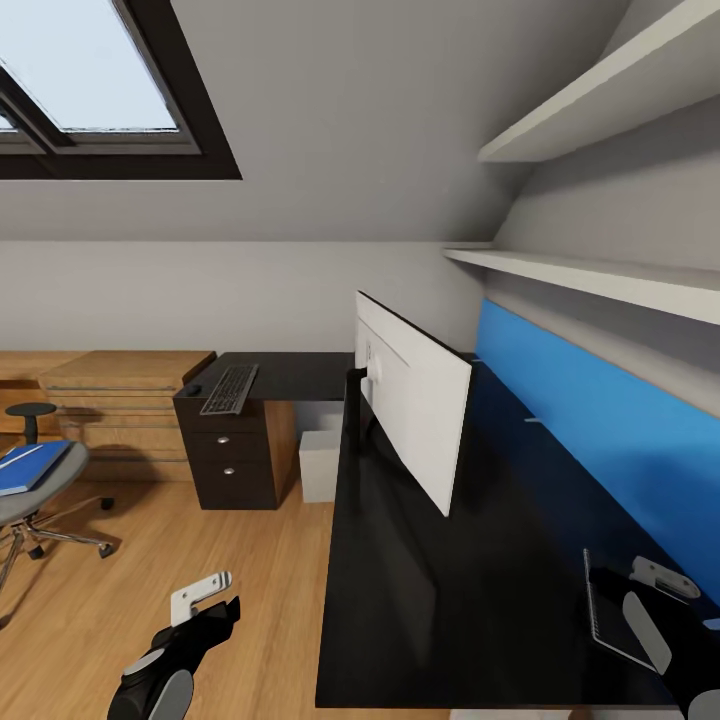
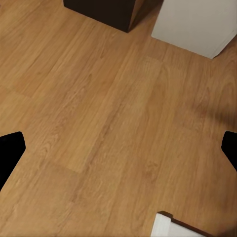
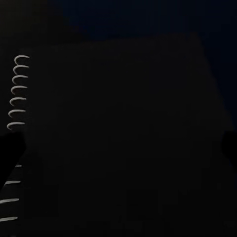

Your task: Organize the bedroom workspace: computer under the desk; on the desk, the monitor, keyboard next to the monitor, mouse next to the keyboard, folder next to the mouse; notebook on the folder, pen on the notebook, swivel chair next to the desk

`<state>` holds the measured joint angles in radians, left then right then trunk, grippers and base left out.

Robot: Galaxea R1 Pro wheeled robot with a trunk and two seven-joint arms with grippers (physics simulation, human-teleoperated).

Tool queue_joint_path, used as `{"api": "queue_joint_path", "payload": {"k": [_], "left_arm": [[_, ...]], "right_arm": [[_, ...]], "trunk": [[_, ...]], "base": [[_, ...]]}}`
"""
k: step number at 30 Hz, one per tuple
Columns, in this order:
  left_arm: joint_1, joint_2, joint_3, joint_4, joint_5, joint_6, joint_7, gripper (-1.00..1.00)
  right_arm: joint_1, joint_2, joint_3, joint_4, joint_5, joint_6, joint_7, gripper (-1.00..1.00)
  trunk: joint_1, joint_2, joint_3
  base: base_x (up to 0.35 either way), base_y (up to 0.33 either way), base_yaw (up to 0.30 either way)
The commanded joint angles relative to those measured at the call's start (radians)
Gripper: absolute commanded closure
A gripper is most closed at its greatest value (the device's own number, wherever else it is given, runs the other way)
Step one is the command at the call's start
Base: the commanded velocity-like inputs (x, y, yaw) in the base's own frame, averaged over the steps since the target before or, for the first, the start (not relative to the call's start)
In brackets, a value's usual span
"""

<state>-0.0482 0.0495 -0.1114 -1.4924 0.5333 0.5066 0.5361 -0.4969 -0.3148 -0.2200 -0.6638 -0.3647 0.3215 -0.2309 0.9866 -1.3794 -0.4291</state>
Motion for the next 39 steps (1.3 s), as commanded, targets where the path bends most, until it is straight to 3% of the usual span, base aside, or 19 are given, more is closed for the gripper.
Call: {"api": "queue_joint_path", "payload": {"k": [1, 15, 39], "left_arm": [[-0.001, 0.001, -0.002, -0.001, 0.01, 0.001, 0.01, -1.0], [-0.001, 0.004, -0.005, -0.001, 0.009, -0.001, 0.002, -1.0], [-0.001, 0.004, -0.005, 0.0, 0.01, -0.001, 0.001, -1.0]], "right_arm": [[0.0, 0.0, 0.001, 0.01, -0.025, 0.002, -0.005, -1.0], [0.0, 0.0, 0.001, 0.01, -0.025, 0.002, -0.005, -1.0], [0.0, 0.0, 0.001, 0.01, -0.025, 0.002, -0.004, -1.0]], "trunk": [[0.0, -0.001, -0.001], [0.0, -0.001, -0.001], [0.0, -0.001, -0.001]], "base": [[0.0, 0.0, 0.0], [-0.006, 0.0, 0.0], [-0.162, 0.017, 0.0]]}}
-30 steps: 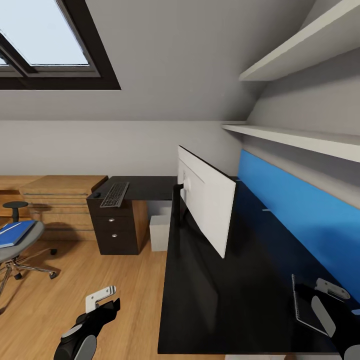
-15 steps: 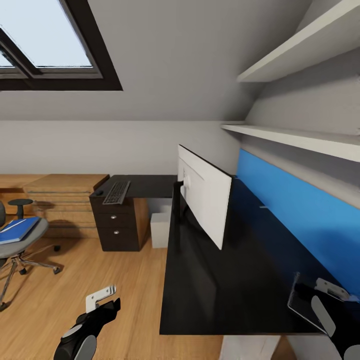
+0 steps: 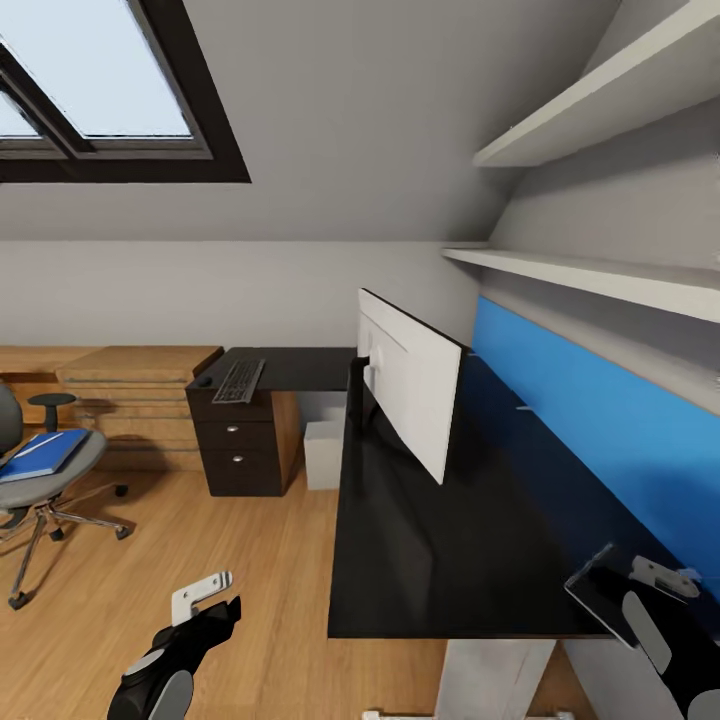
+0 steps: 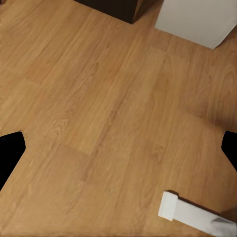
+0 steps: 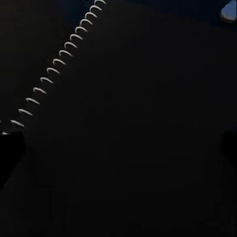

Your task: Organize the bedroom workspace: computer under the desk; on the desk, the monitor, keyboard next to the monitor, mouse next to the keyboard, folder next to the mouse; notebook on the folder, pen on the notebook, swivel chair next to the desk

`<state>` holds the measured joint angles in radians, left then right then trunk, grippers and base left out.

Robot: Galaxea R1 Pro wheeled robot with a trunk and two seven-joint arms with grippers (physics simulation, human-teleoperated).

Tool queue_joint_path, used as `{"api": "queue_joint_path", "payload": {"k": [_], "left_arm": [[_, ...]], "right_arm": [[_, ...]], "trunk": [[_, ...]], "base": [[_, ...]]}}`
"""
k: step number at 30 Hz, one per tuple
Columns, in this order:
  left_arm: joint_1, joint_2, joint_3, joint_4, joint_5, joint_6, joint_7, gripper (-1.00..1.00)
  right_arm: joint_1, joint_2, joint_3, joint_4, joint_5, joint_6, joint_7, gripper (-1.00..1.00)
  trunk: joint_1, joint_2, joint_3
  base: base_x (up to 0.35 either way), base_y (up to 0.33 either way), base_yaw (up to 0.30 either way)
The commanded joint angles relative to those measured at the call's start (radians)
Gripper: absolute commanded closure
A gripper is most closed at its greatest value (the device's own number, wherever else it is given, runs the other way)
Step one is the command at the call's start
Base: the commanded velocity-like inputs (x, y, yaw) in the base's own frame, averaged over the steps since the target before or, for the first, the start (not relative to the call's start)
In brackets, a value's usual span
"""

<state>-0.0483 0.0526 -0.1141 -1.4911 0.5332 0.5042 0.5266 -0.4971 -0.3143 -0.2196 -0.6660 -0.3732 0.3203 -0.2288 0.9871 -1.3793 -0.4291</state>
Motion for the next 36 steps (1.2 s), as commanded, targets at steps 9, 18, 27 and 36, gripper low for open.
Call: {"api": "queue_joint_path", "payload": {"k": [9, 18, 27, 36], "left_arm": [[-0.001, 0.001, -0.002, -0.001, 0.01, 0.001, 0.011, -1.0], [-0.001, 0.001, -0.002, -0.001, 0.01, 0.002, 0.012, -1.0], [-0.001, -0.001, -0.003, -0.001, 0.009, 0.002, 0.012, -1.0], [-0.001, -0.001, -0.004, -0.001, 0.01, 0.002, 0.013, -1.0]], "right_arm": [[0.001, 0.0, 0.0, 0.013, -0.016, 0.003, -0.006, -1.0], [0.0, 0.0, 0.0, 0.013, -0.016, 0.003, -0.006, -1.0], [0.0, 0.0, 0.0, 0.013, -0.016, 0.003, -0.006, -1.0], [0.0, 0.0, 0.0, 0.013, -0.016, 0.003, -0.007, -1.0]], "trunk": [[0.0, -0.001, -0.001], [0.0, -0.001, -0.001], [0.0, -0.001, -0.001], [-0.031, 0.055, 0.024]], "base": [[-0.106, 0.012, 0.0], [-0.163, 0.0, 0.0], [-0.041, 0.0, 0.0], [-0.001, 0.0, 0.0]]}}
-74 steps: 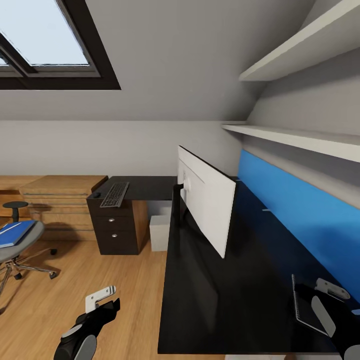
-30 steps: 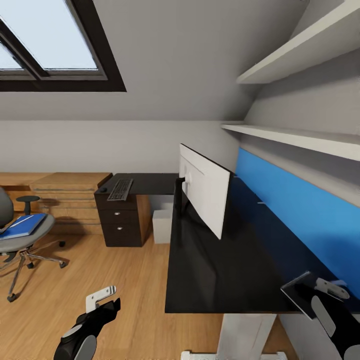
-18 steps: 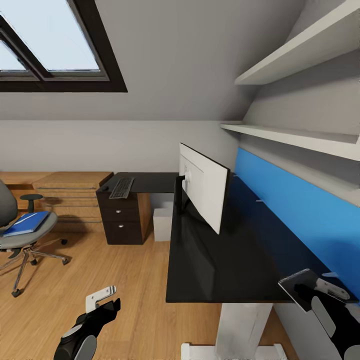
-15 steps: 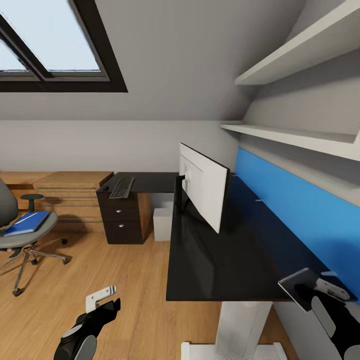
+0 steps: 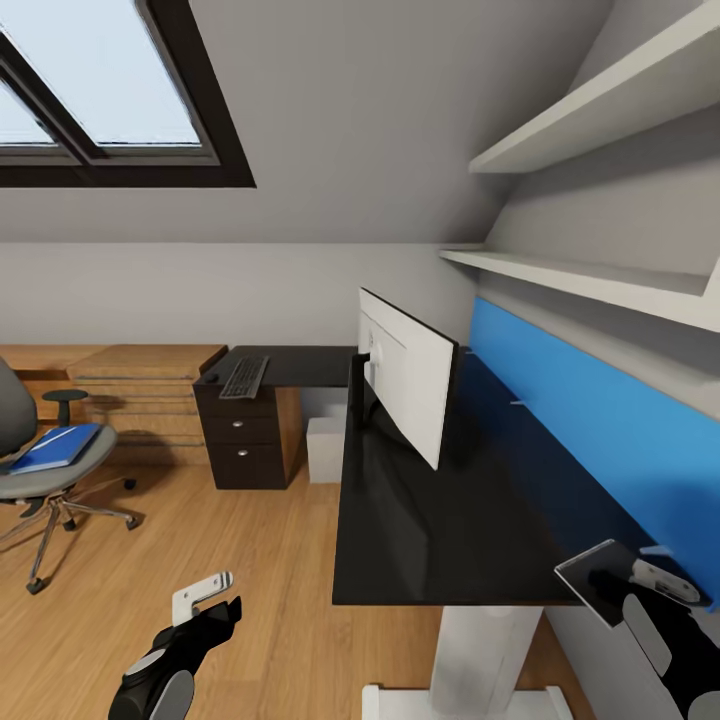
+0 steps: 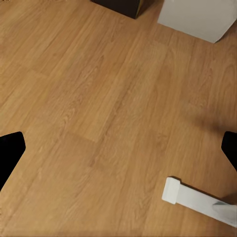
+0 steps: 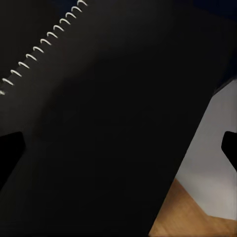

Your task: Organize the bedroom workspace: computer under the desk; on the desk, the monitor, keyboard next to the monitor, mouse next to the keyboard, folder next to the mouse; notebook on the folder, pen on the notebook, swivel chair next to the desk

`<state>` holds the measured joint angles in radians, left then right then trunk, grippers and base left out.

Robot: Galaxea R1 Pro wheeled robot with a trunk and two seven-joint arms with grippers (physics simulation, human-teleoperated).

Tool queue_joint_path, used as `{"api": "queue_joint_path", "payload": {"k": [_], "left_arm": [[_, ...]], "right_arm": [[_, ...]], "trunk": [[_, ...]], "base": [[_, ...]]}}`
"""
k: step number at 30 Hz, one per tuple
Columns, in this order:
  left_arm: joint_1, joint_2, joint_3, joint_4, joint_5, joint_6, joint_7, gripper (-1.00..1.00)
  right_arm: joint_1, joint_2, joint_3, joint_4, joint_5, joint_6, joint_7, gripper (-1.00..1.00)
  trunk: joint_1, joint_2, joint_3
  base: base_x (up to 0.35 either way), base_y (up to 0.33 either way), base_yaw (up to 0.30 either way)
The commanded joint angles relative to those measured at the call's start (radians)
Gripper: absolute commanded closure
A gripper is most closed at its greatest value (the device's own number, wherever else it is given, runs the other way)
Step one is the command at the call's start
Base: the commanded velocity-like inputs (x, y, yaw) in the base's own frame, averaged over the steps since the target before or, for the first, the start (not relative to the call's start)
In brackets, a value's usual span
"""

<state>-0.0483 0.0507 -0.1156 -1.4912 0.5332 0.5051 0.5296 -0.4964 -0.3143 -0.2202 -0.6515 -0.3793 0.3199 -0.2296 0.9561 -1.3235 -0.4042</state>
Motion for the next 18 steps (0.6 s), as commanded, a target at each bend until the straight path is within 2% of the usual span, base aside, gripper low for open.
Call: {"api": "queue_joint_path", "payload": {"k": [1, 3, 18], "left_arm": [[-0.001, 0.001, -0.002, -0.001, 0.01, 0.001, 0.01, -1.0], [-0.001, 0.001, -0.002, -0.001, 0.01, 0.001, 0.01, -1.0], [-0.001, 0.001, -0.002, -0.001, 0.01, 0.002, 0.01, -1.0]], "right_arm": [[0.0, 0.0, 0.001, -0.002, -0.01, 0.004, -0.006, -1.0], [0.0, 0.0, 0.001, -0.002, -0.01, 0.004, -0.007, -1.0], [0.0, 0.0, 0.002, -0.002, -0.01, 0.004, -0.007, -1.0]], "trunk": [[-0.004, 0.007, 0.002], [-0.012, 0.021, 0.008], [-0.012, 0.021, 0.008]], "base": [[0.0, 0.0, 0.0], [0.0, 0.0, 0.0], [0.0, 0.0, 0.0]]}}
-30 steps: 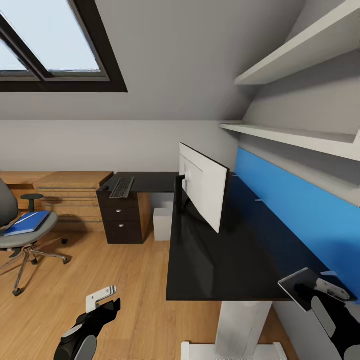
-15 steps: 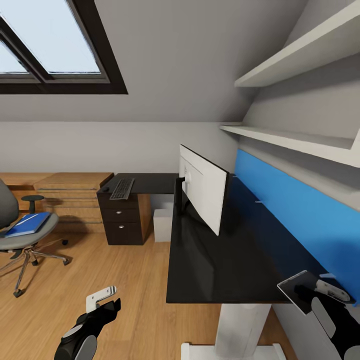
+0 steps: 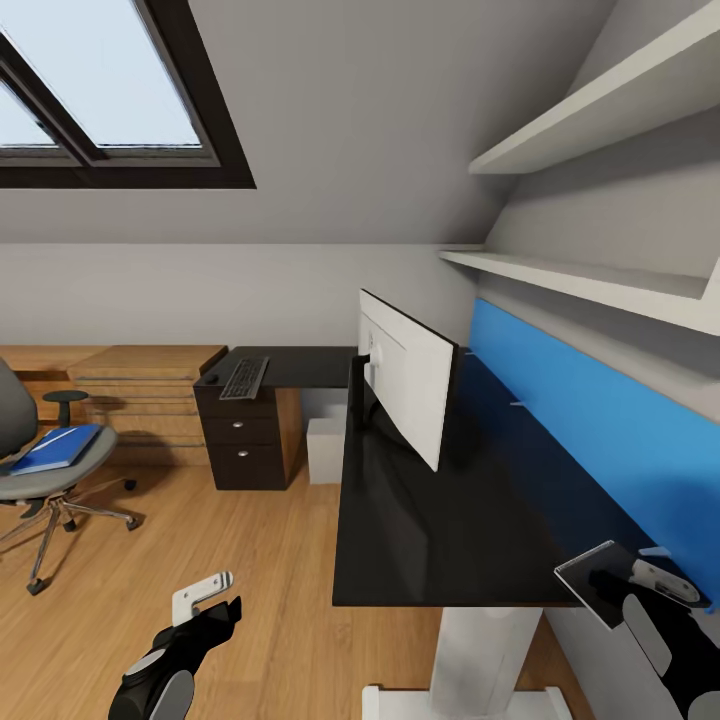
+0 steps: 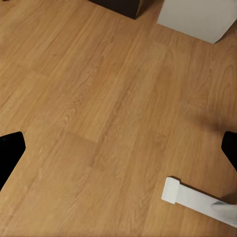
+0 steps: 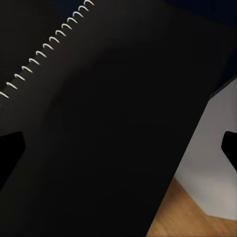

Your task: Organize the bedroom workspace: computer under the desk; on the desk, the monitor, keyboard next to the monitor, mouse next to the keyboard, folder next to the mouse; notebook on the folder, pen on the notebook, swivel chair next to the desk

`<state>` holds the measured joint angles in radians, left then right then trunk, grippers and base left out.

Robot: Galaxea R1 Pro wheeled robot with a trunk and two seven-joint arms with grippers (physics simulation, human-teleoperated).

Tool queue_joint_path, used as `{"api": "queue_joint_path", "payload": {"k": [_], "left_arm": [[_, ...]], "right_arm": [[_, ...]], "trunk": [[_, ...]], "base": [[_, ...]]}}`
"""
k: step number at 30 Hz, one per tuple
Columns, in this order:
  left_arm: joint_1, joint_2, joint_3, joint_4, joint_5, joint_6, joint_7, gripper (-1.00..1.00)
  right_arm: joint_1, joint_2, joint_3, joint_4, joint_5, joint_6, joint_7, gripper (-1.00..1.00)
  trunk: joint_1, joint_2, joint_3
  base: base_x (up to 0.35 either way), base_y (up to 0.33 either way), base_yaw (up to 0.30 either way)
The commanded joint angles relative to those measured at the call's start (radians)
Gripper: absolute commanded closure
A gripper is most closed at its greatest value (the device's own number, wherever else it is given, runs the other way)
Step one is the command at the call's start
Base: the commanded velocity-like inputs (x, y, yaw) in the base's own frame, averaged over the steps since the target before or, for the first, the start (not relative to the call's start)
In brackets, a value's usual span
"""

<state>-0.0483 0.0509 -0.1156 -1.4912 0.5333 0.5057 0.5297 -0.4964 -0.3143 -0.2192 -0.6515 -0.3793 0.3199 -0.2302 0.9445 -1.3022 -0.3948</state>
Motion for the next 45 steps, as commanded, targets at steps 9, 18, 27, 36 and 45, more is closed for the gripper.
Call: {"api": "queue_joint_path", "payload": {"k": [9, 18, 27, 36, 45], "left_arm": [[-0.001, 0.001, -0.002, -0.001, 0.01, 0.002, 0.01, -1.0], [-0.001, 0.0, -0.002, -0.001, 0.01, 0.001, 0.009, -1.0], [-0.001, 0.001, -0.002, -0.001, 0.01, 0.0, 0.01, -1.0], [-0.001, 0.001, -0.002, -0.001, 0.01, 0.0, 0.01, -1.0], [-0.001, 0.003, -0.001, -0.004, 0.01, 0.001, 0.011, -1.0]], "right_arm": [[0.0, 0.0, -0.001, -0.019, -0.01, 0.004, -0.003, -1.0], [0.039, 0.014, -0.006, -0.278, -0.017, 0.026, 0.003, -1.0], [0.073, 0.043, -0.006, -0.341, -0.024, 0.055, 0.004, -1.0], [0.075, 0.063, -0.01, -0.342, -0.061, 0.066, 0.006, -1.0], [0.076, 0.061, -0.012, -0.289, -0.349, 0.12, 0.04, -1.0]], "trunk": [[0.0, -0.001, -0.001], [0.0, -0.001, -0.001], [0.0, -0.001, -0.001], [0.0, -0.001, -0.001], [0.0, -0.001, -0.001]], "base": [[0.0, 0.0, 0.0], [0.0, 0.0, 0.0], [-0.237, 0.0, 0.0], [-0.329, 0.0, 0.0], [-0.15, 0.0, 0.0]]}}
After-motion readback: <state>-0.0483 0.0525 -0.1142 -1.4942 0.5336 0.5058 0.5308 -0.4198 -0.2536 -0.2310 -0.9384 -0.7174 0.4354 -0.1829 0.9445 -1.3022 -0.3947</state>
